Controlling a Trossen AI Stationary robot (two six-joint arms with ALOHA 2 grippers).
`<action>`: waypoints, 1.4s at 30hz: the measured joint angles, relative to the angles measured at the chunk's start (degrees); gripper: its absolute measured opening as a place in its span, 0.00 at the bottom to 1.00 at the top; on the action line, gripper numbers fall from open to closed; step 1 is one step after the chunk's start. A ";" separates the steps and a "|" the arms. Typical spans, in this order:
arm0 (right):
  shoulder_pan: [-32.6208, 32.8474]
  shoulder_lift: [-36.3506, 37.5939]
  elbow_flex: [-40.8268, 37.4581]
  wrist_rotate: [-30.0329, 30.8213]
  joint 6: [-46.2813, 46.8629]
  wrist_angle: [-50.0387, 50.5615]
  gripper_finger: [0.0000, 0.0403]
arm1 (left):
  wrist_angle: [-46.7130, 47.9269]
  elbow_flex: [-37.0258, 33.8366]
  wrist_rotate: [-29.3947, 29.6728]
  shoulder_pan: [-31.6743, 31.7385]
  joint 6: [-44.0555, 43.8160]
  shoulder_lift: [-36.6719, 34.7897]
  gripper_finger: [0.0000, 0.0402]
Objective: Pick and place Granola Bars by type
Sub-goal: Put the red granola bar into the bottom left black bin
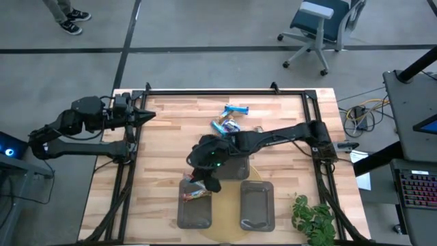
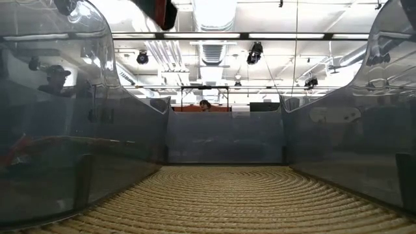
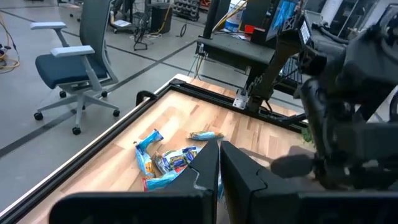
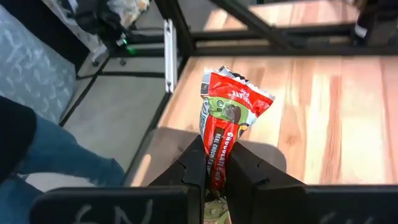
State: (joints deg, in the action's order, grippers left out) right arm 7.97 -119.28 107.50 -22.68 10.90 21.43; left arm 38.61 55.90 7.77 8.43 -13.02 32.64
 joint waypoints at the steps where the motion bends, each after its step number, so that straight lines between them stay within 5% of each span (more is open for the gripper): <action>1: 0.06 -0.61 0.00 -0.10 0.04 -0.15 0.07 | 0.02 0.00 0.00 0.02 0.00 0.02 0.00; 42: 0.39 -5.62 0.07 -0.33 1.09 -2.99 0.07 | 0.46 -1.01 0.00 0.00 -0.42 0.06 0.00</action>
State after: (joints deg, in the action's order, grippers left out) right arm 8.36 -124.90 107.57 -23.00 11.99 18.44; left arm 39.07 54.89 7.77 8.43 -13.43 32.71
